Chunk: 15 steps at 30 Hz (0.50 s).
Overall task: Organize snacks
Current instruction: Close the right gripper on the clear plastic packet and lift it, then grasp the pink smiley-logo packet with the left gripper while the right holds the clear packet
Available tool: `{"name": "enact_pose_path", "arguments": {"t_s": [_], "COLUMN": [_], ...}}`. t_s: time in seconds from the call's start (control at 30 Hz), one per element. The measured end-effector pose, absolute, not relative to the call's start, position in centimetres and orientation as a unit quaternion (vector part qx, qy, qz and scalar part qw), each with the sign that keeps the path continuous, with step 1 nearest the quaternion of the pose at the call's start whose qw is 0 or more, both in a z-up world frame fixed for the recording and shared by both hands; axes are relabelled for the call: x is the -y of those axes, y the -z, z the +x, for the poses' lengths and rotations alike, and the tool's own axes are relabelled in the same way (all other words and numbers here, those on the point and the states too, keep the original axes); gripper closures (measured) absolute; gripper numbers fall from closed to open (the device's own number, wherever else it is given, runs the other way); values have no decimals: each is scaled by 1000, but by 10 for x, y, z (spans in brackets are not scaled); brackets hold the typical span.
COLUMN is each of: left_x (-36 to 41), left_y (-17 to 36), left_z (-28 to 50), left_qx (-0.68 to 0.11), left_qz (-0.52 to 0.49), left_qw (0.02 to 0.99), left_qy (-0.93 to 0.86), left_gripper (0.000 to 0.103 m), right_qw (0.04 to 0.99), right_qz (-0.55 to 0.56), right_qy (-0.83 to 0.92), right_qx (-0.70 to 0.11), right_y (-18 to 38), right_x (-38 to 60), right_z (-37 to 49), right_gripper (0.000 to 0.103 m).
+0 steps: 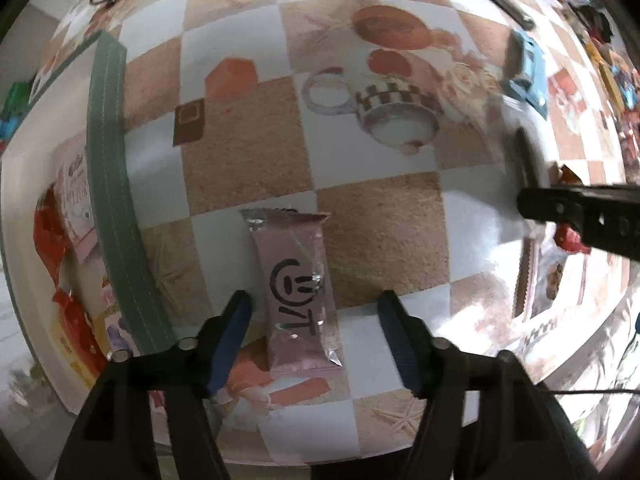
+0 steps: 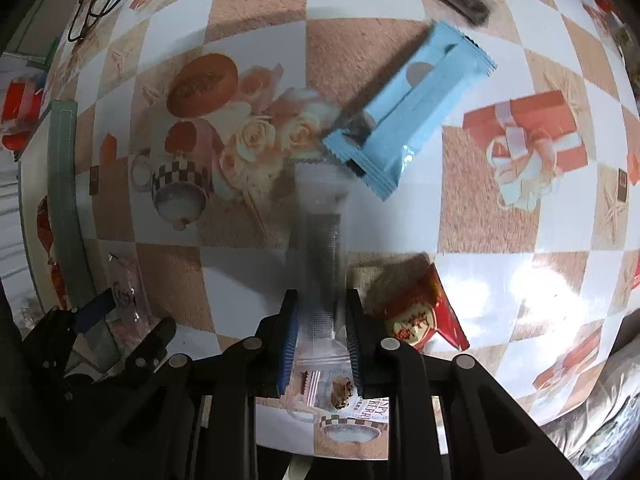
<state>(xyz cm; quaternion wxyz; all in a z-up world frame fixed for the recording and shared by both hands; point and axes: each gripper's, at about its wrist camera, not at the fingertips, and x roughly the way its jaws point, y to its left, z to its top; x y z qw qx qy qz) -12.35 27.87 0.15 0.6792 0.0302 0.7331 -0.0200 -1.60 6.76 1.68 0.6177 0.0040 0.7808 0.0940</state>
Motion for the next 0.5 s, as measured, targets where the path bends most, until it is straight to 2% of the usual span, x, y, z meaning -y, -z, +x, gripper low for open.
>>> {"name": "enact_pose_path", "arguments": {"t_s": [0.03, 0.07, 0.5], "left_x": [-278, -280, -305], "left_y": [-5, -6, -54], "left_z": [-123, -122, -127], "left_qx": [-730, -732, -705], "left_qz": [33, 27, -38], "left_qw": [682, 680, 707], "left_qy": [25, 32, 30], "left_gripper": [64, 77, 77], "right_qw": [617, 619, 629], "right_qz": [1, -1, 25], "right_qy": [-95, -98, -136], "right_qx": [-781, -779, -765], "right_y": [-17, -18, -58], "right_x": [-68, -69, -68], "right_z": [-16, -16, -23], "right_gripper": [79, 80, 83]}}
